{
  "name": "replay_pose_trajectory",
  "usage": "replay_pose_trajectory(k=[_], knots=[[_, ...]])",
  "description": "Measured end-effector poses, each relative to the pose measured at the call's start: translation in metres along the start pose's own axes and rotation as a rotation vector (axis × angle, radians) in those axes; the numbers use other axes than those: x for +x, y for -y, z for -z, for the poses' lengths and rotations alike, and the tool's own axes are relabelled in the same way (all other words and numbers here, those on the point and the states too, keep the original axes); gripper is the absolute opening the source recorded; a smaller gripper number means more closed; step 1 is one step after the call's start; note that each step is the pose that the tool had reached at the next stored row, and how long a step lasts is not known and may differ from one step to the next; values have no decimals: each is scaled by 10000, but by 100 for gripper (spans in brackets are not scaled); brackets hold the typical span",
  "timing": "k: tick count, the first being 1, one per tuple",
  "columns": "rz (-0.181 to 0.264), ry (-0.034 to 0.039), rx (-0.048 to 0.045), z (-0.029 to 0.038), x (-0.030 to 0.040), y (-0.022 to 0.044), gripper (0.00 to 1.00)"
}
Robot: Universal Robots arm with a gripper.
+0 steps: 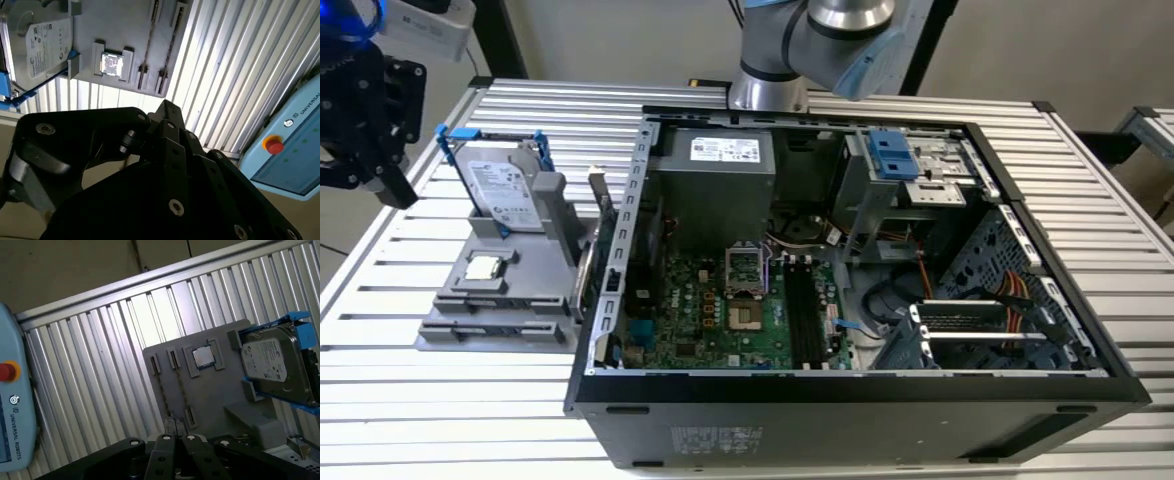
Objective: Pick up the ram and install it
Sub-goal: 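Pick up the ram and move it above insertion slot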
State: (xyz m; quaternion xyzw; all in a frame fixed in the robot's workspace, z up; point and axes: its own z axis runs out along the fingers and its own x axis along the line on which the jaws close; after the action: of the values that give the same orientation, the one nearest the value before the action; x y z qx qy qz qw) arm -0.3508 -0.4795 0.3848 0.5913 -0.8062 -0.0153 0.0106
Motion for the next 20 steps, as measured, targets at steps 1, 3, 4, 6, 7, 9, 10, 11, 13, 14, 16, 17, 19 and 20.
replay_pose_trajectory(k=[1,3,4,6,7,9,10,11,13,14,16,17,19,20], knots=[[124,2,25,0,0,0,0],[360,9,70,-3,0,0,0],[484,9,82,-4,0,0,0],[731,1,83,-4,1,0,0],[857,-3,84,-5,1,-1,0],[1108,-11,83,-5,1,0,0],[1243,-14,84,-5,1,0,0],[1379,-20,82,-4,0,0,0],[1654,-29,82,-5,0,0,0],[1790,-33,82,-5,0,0,0],[2054,-43,80,-4,0,0,0],[2165,-47,80,-4,0,0,0],[2271,-49,80,-5,0,0,0],[2274,-50,80,-5,0,0,0]])
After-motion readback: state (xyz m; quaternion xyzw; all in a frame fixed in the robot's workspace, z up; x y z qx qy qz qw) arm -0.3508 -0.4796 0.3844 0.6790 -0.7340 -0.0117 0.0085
